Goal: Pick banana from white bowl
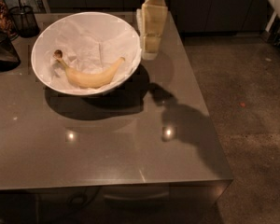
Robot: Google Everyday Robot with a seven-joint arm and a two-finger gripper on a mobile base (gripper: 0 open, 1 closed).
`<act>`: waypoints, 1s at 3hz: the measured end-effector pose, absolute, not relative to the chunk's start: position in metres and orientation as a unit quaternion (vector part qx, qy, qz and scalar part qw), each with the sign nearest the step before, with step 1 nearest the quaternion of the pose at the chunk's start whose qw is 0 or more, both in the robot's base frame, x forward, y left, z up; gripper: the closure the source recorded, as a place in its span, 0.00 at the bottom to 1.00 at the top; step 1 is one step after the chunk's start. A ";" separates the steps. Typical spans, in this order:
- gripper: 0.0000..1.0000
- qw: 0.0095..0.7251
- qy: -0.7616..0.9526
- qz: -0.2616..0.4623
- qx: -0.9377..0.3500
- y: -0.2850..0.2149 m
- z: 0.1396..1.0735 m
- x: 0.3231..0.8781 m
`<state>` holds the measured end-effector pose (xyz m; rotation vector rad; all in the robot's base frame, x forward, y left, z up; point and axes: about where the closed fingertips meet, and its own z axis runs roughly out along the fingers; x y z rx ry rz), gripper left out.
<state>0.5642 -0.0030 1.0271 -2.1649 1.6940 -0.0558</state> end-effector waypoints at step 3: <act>0.00 0.171 0.653 -0.008 -0.738 0.031 0.985 0.618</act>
Offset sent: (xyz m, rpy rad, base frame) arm 0.0571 0.0307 -0.0499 -0.0358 0.1182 -0.1478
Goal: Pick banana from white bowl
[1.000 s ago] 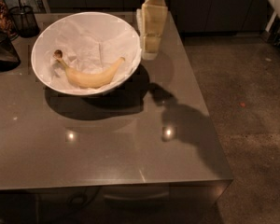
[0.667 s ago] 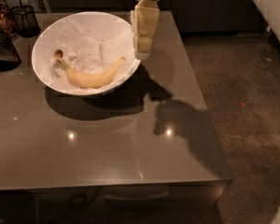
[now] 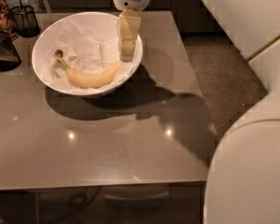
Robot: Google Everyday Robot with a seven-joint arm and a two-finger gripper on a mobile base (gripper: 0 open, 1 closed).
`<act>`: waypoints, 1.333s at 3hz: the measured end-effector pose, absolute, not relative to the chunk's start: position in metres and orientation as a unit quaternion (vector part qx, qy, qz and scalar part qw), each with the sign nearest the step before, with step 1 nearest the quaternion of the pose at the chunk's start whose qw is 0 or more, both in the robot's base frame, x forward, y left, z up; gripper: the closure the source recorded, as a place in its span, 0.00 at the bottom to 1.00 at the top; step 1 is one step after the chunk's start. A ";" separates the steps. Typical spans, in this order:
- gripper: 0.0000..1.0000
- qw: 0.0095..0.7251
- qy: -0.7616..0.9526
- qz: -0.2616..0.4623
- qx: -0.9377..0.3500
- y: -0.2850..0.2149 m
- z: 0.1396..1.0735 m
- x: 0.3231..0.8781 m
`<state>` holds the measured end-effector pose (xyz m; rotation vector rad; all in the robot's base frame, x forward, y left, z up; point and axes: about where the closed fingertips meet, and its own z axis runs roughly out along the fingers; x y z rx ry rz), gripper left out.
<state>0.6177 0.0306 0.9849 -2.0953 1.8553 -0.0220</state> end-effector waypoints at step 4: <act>0.23 0.120 0.638 0.006 -0.761 0.085 0.935 0.634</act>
Offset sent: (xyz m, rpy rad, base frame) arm 0.0017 0.0266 -0.0441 -0.0863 0.1385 0.0098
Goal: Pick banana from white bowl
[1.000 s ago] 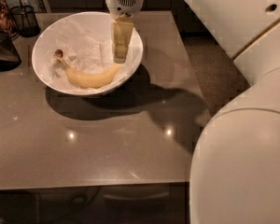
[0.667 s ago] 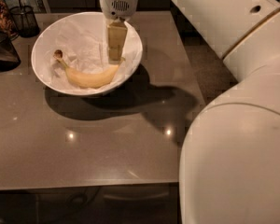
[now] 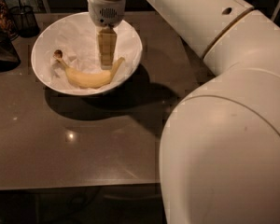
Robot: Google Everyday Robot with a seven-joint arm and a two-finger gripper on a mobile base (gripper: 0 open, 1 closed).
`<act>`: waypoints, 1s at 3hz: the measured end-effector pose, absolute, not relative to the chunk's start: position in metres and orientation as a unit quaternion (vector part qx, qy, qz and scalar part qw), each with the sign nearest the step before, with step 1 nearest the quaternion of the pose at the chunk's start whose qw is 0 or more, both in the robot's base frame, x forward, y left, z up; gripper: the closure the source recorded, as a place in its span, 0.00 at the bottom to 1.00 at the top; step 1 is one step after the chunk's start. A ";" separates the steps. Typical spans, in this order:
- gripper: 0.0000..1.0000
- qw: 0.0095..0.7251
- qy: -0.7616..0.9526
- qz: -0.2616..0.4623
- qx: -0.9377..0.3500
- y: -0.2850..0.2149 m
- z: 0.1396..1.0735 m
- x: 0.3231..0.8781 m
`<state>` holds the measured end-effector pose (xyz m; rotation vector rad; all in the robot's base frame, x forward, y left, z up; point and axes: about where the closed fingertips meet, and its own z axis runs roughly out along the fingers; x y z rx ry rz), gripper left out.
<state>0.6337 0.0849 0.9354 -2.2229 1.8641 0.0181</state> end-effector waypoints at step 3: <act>0.27 0.099 0.623 0.044 -0.775 0.113 0.897 0.637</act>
Offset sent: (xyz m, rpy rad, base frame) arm -0.0132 0.0135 -0.0392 -0.0455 0.1468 0.0625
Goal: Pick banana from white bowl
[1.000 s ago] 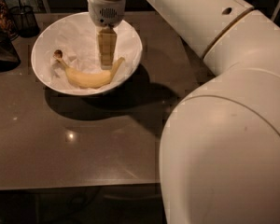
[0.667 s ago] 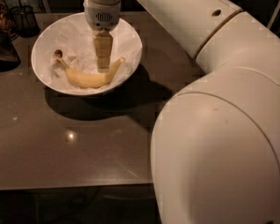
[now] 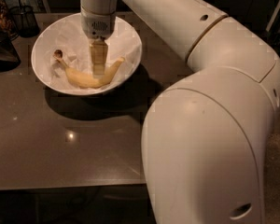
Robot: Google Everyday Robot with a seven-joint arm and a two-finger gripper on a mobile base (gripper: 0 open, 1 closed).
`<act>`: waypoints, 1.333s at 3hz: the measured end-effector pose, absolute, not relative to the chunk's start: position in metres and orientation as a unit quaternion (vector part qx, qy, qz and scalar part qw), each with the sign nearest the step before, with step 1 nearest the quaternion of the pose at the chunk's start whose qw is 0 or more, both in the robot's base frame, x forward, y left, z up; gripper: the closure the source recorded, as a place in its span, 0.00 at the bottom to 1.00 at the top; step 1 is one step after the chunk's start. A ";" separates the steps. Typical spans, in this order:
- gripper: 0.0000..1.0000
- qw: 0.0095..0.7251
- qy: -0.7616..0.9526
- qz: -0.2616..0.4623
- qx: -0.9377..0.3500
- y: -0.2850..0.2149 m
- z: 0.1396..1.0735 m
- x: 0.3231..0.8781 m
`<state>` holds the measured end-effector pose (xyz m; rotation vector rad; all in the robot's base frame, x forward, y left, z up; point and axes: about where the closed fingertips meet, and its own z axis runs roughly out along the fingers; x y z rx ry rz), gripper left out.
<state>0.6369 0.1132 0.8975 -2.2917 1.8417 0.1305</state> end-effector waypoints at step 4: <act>0.36 0.075 0.621 0.086 -0.775 0.130 0.853 0.634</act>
Offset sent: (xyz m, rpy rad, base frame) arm -0.0142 0.0033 -0.0333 -0.0226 0.1190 0.0261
